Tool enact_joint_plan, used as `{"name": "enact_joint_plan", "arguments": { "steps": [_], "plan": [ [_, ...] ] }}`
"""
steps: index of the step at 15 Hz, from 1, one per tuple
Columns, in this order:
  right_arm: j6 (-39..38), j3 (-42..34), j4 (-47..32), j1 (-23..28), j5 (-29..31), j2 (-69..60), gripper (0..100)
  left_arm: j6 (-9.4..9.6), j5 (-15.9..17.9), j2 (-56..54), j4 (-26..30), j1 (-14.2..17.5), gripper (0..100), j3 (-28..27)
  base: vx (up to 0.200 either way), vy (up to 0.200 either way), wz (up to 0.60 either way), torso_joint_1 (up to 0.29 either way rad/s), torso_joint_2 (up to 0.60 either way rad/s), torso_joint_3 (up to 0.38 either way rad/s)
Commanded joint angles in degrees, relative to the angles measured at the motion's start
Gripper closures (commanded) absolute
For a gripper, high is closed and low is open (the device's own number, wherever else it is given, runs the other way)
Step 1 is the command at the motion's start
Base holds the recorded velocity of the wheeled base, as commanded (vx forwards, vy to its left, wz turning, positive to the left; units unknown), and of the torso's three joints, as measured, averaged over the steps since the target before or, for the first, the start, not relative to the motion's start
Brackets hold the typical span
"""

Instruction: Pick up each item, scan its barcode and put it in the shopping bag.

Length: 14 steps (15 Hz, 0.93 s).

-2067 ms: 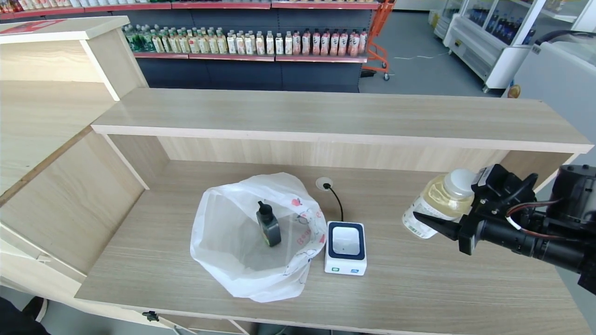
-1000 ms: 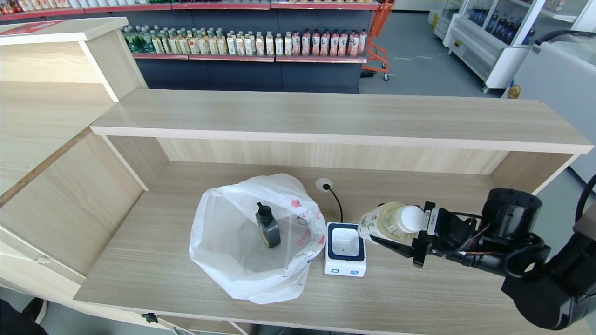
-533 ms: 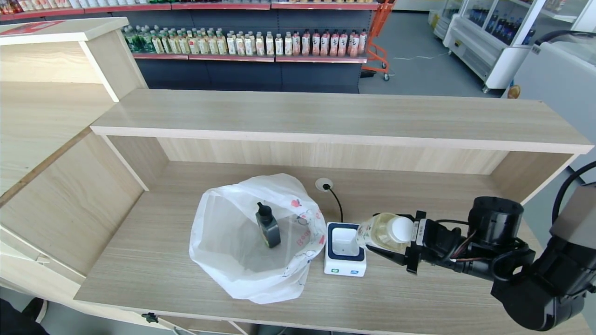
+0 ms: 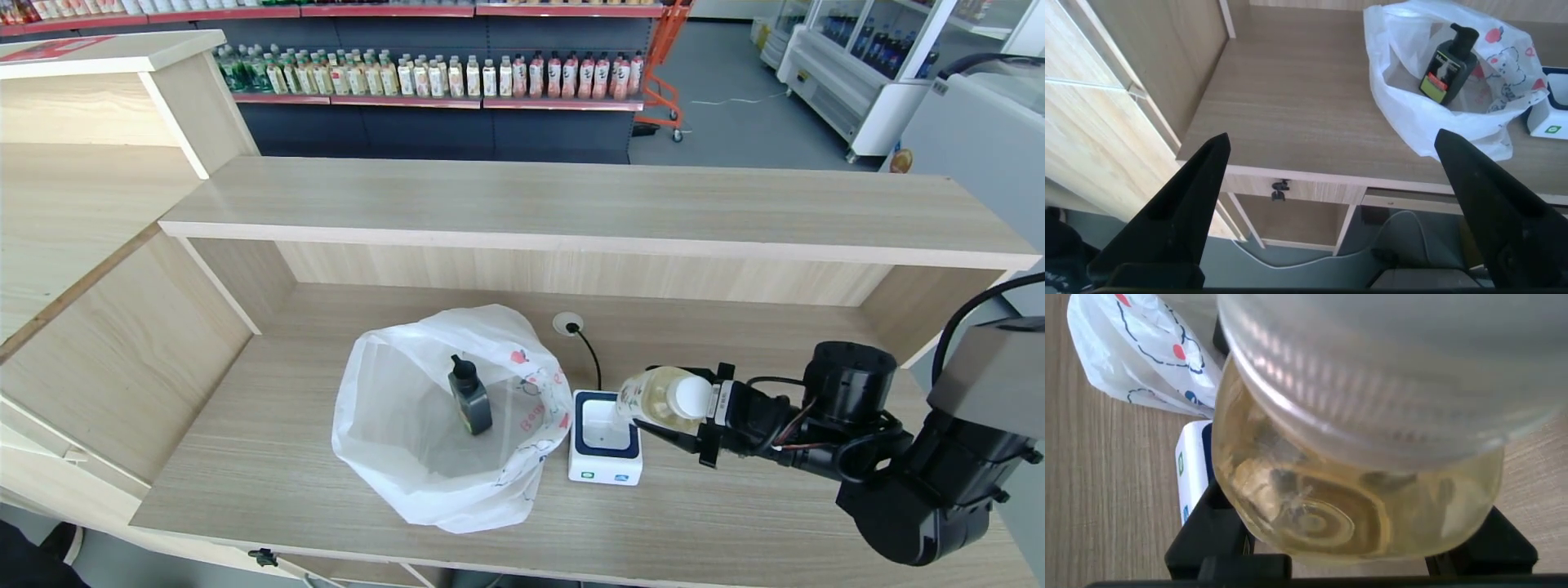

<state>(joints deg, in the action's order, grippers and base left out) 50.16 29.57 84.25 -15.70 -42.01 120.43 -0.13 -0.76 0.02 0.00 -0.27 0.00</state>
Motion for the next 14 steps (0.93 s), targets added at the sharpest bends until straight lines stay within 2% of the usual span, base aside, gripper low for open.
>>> {"name": "enact_joint_plan", "arguments": {
  "steps": [1,7,14],
  "plan": [
    [-0.07,1.80,0.21,-0.03,-0.18,2.44,100,-0.04,-0.04,-0.02,0.00,-0.08,0,0.00,0.000,0.000,0.00,0.000,0.00,0.000],
    [-1.30,7.69,2.94,-1.09,-0.27,7.98,100,-0.04,-0.04,-0.02,0.00,0.00,0,0.00,0.000,0.000,0.00,0.000,0.00,0.000],
    [-2.53,9.36,5.66,-2.05,-2.99,11.58,100,-0.04,-0.04,-0.02,0.00,0.00,0,0.00,0.000,0.000,0.00,0.000,0.00,0.000]
  ]
}}
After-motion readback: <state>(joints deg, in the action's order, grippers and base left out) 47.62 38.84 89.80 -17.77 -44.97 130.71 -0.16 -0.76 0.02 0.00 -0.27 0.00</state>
